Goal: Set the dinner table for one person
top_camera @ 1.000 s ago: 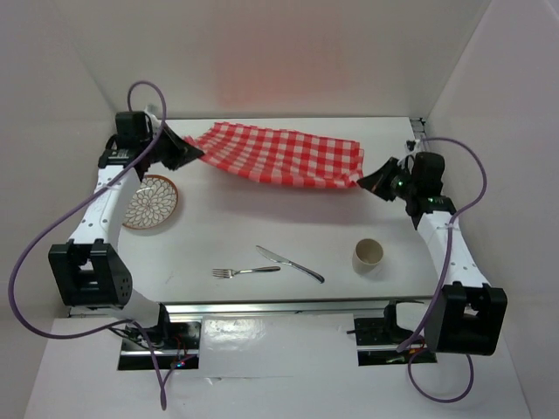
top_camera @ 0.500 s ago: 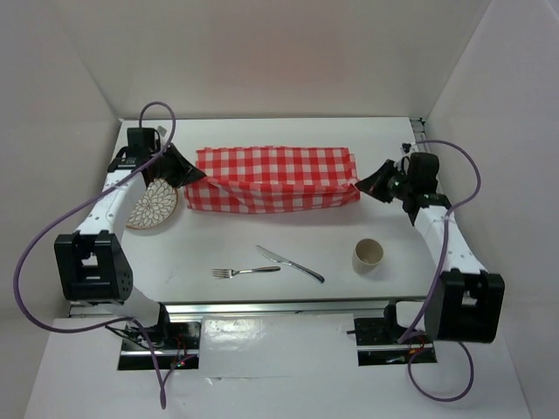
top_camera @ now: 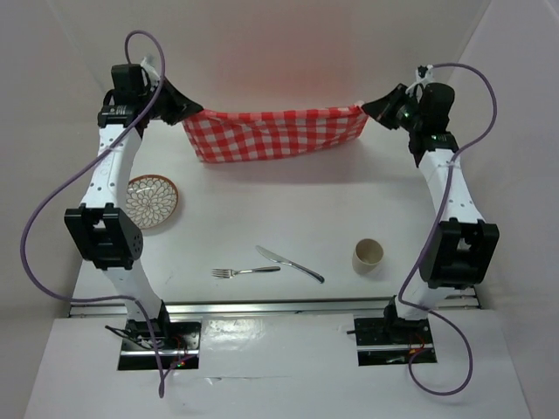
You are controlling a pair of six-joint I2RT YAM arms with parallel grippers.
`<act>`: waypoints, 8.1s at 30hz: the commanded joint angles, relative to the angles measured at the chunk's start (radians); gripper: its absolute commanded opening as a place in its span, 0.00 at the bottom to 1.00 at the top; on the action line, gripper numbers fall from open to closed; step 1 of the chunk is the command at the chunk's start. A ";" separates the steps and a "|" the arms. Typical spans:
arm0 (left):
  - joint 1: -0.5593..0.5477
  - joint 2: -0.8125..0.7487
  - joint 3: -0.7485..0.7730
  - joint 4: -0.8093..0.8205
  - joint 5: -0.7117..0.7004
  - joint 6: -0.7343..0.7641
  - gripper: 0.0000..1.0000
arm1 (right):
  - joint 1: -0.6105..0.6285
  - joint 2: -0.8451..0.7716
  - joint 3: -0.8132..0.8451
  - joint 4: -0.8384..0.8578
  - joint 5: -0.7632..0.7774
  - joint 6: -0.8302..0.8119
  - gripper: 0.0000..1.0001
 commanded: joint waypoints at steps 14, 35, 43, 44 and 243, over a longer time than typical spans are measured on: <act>0.014 -0.317 -0.872 0.064 -0.058 0.117 0.55 | 0.026 -0.396 -0.896 0.032 0.013 -0.050 0.92; -0.053 -0.083 -0.626 -0.041 -0.153 0.182 0.00 | 0.273 0.032 -0.339 -0.279 0.393 -0.120 0.02; -0.073 -0.018 -0.761 0.002 -0.184 0.181 0.00 | 0.282 0.098 -0.501 -0.195 0.381 -0.077 0.00; -0.082 -0.018 -0.772 0.002 -0.196 0.167 0.00 | 0.282 0.098 -0.514 -0.186 0.381 -0.067 0.00; -0.358 -0.244 -0.456 -0.007 -0.263 0.078 0.99 | 0.458 -0.395 -0.156 -0.954 0.854 0.053 0.00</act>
